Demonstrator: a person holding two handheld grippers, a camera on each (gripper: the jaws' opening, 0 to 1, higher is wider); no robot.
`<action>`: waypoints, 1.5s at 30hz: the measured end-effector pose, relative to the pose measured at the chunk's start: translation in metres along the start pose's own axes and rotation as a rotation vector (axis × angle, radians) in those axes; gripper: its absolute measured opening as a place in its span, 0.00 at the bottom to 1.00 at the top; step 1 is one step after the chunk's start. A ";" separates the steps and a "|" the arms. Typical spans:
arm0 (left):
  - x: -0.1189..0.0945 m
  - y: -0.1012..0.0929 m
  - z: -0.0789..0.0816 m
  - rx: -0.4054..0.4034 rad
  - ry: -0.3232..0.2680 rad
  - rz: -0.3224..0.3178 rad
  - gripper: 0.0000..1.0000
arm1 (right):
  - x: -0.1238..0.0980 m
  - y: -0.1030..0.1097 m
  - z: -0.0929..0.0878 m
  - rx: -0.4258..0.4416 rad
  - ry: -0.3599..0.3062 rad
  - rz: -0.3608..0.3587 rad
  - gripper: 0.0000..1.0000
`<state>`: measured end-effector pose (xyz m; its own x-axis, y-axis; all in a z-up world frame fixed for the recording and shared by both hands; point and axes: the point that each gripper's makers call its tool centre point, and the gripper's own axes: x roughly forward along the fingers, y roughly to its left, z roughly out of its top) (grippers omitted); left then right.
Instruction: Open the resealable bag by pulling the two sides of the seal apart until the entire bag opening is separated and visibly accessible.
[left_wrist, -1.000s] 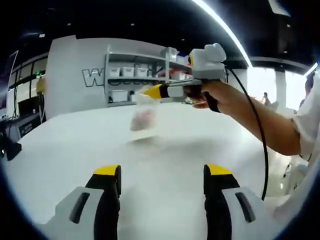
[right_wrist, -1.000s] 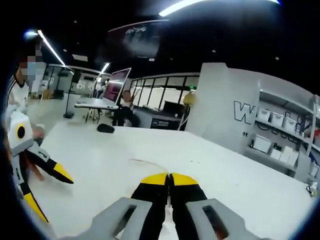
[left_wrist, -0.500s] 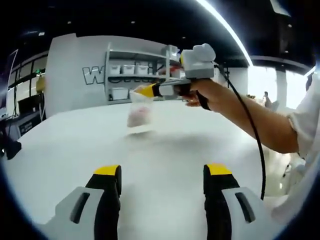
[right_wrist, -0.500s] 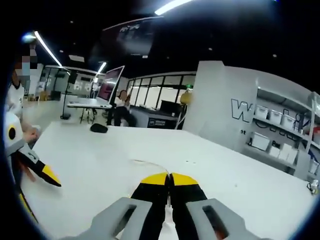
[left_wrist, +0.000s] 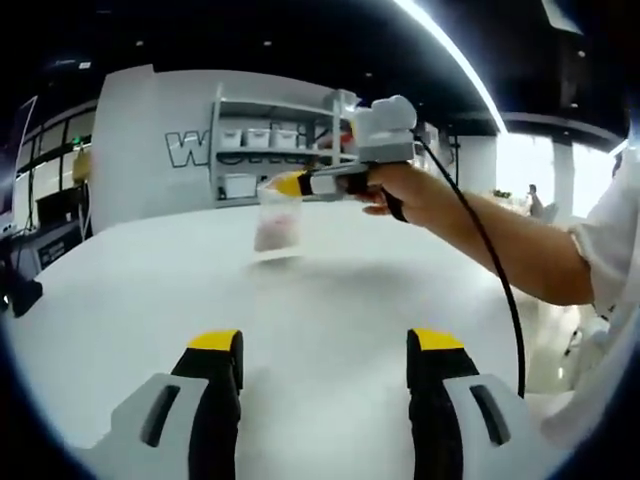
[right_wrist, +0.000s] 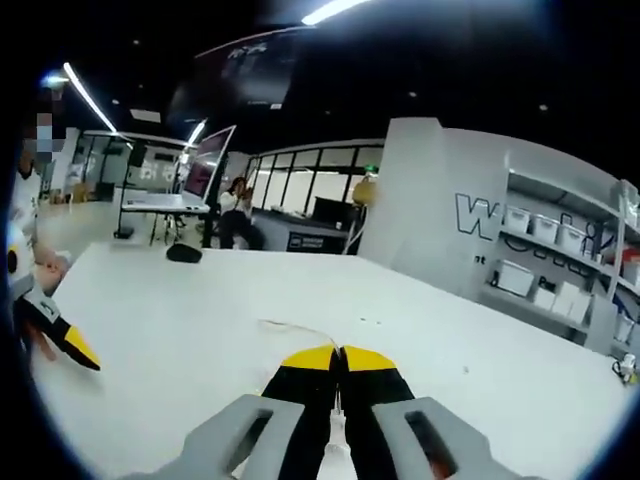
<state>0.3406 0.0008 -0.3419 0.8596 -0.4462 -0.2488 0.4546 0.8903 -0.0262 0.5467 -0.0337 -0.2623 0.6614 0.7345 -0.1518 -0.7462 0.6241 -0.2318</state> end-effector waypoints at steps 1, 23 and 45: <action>0.000 0.000 0.000 0.000 0.000 0.000 0.66 | 0.001 -0.001 0.000 0.001 -0.001 -0.002 0.00; 0.001 -0.002 -0.002 -0.002 0.008 -0.005 0.65 | 0.017 -0.026 -0.004 0.021 0.000 -0.050 0.00; 0.000 -0.003 -0.004 -0.004 0.013 -0.008 0.65 | 0.029 -0.025 -0.010 0.032 0.000 -0.075 0.00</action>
<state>0.3384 -0.0021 -0.3461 0.8530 -0.4520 -0.2608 0.4604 0.8871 -0.0317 0.5853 -0.0303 -0.2707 0.7156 0.6853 -0.1356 -0.6966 0.6855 -0.2115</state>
